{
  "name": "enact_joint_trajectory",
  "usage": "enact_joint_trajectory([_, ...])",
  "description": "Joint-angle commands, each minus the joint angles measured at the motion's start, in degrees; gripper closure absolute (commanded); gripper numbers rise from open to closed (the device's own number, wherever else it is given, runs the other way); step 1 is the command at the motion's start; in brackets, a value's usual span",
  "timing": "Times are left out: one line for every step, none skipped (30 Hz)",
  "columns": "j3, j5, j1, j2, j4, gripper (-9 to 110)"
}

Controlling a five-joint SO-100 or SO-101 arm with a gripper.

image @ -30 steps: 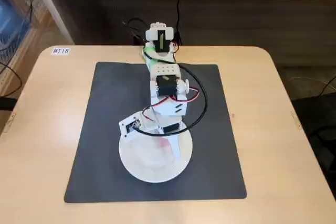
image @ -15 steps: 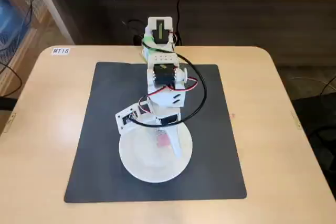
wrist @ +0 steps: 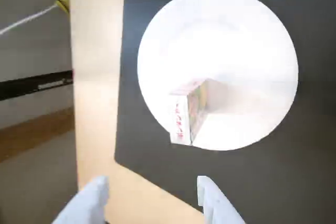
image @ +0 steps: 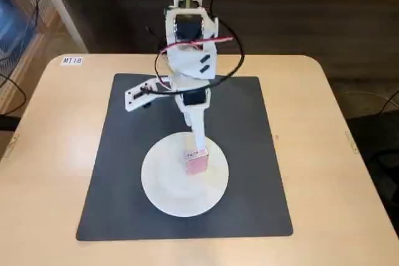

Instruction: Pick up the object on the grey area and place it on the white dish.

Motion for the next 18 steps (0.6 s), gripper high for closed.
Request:
enact_joint_trajectory([1.2, 3.3, 0.4, 7.8, -0.5, 94])
enact_joint_trajectory([2.0, 4.7, 0.4, 9.2, -0.6, 101])
enact_joint_trajectory([3.1, 5.8, 0.4, 10.6, -0.7, 101])
enact_joint_trajectory([4.8, 6.9, 0.1, 12.5, -1.4, 101])
enact_joint_trajectory([7.6, 8.3, -0.4, 14.8, -3.1, 101])
enact_joint_trajectory([11.1, 9.8, -1.0, 17.8, -5.5, 101])
enact_joint_trajectory([15.9, 11.7, -1.4, 21.7, -8.6, 101])
enact_joint_trajectory([21.8, 13.8, -1.6, 26.4, -12.3, 102])
enact_joint_trajectory([28.6, 15.8, -1.4, 31.6, -16.4, 102])
enact_joint_trajectory([35.7, 17.5, -1.1, 37.3, -20.7, 102])
enact_joint_trajectory([42.5, 18.8, -0.4, 43.0, -24.6, 102])
enact_joint_trajectory([48.9, 19.7, 0.3, 48.1, -27.9, 102])
enact_joint_trajectory([54.1, 20.1, 0.8, 52.3, -30.3, 102])
enact_joint_trajectory([58.8, 20.2, 1.1, 55.5, -32.4, 102])
enact_joint_trajectory([63.0, 19.8, 1.2, 58.2, -34.3, 102])
enact_joint_trajectory([67.0, 19.1, 1.2, 60.4, -36.0, 102])
enact_joint_trajectory([71.2, 18.2, 1.2, 62.6, -38.2, 102])
enact_joint_trajectory([75.9, 17.2, 1.1, 65.4, -41.3, 102])
